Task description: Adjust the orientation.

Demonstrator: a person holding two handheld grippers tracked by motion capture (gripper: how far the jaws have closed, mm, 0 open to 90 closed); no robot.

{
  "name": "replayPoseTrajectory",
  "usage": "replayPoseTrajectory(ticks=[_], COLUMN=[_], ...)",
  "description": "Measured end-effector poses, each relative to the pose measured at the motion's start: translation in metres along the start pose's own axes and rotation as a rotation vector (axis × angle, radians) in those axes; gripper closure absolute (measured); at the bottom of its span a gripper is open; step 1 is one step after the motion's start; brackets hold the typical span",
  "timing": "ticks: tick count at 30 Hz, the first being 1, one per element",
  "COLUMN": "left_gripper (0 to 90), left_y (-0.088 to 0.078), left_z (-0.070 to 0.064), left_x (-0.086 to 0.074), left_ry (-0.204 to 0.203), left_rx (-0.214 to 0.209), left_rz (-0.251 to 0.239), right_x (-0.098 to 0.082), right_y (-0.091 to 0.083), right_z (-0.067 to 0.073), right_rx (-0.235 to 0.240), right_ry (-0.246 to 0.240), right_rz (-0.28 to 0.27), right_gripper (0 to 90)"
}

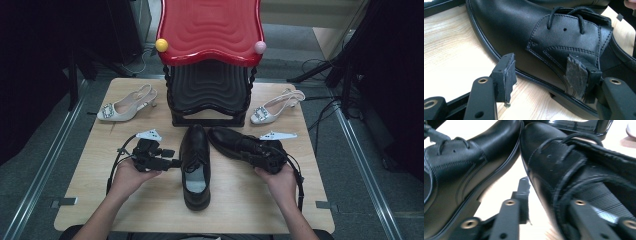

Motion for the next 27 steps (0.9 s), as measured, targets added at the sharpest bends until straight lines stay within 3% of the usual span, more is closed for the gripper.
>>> replayPoseTrajectory(ticks=[2,5,14,16,20,27], left_gripper=[41.0,41.0,41.0,41.0,41.0,41.0], left_y=[0.000,-0.001,-0.002,-0.002,-0.002,-0.003], left_z=[0.000,0.001,0.001,0.001,0.002,0.002], left_x=[0.000,0.000,0.000,0.000,0.000,0.000], left_ry=[0.002,0.000,-0.003,-0.005,-0.007,-0.007], left_rx=[0.000,-0.003,0.004,0.004,0.005,0.003], left_rz=[-0.002,-0.001,-0.007,-0.009,-0.007,-0.013], right_x=[-0.001,-0.003,0.001,0.001,0.005,0.000], right_y=[-0.001,-0.006,-0.042,-0.049,-0.064,-0.058], right_z=[0.000,-0.002,-0.006,-0.007,-0.005,-0.016], right_rx=[-0.007,0.018,0.025,0.017,0.029,-0.041], right_ry=[-0.008,0.015,0.001,-0.003,-0.048,-0.060], right_rz=[0.022,0.038,-0.028,-0.029,-0.088,-0.016], right_gripper=[64.7,64.8,68.9,74.2,90.0,90.0])
Point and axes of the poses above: each handheld gripper's, and its own axes: y roughly forward along the jaws, x roughly out of its top, z roughly to its left, the point moved 3 cm from there along y, roughly forward along the jaws, and after that the axes turned 12 degrees about x, right-handed, at the moved point
